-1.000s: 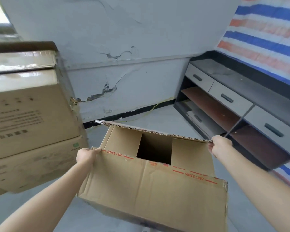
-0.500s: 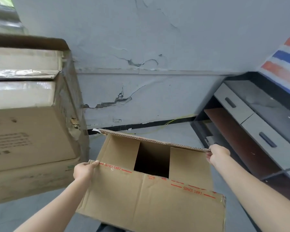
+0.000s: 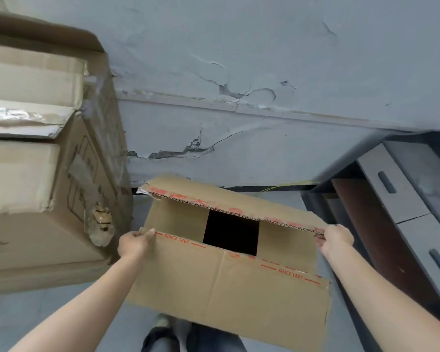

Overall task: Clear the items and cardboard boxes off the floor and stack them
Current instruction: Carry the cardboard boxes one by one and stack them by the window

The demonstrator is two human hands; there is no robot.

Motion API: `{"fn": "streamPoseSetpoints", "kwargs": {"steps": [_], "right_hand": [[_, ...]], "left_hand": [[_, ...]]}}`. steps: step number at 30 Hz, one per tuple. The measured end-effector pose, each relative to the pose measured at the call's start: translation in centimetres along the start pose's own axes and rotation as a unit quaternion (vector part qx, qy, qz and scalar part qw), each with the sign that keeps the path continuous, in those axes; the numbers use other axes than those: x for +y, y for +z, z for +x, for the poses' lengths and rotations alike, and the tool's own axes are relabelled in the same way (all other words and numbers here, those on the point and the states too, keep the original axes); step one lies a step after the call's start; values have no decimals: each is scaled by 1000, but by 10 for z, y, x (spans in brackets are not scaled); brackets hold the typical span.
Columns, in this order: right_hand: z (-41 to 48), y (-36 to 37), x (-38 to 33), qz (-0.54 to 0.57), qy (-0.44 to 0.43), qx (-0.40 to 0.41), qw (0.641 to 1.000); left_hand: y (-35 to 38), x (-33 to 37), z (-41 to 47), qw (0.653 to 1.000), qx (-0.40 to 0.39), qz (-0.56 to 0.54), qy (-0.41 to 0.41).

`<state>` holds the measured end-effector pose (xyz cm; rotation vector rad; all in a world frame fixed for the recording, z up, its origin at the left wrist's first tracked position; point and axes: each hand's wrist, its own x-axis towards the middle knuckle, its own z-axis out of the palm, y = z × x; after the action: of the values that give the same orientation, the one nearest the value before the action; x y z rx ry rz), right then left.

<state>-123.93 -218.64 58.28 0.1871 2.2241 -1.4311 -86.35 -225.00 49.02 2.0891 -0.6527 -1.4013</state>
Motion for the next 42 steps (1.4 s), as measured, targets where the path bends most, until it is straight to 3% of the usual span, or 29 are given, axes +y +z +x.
{"fn": "streamPoseSetpoints", "kwargs": {"steps": [11, 19, 30, 42], "right_hand": [[68, 126, -42, -40, 20, -61, 997], [136, 208, -29, -81, 111, -115, 984], [149, 275, -4, -150, 102, -177, 967], [175, 306, 48, -179, 99, -237, 950]], "left_hand": [[43, 47, 44, 995, 65, -33, -61], [79, 73, 77, 985, 142, 0, -97], [90, 69, 113, 971, 197, 23, -130], [100, 47, 183, 973, 192, 50, -116]]}}
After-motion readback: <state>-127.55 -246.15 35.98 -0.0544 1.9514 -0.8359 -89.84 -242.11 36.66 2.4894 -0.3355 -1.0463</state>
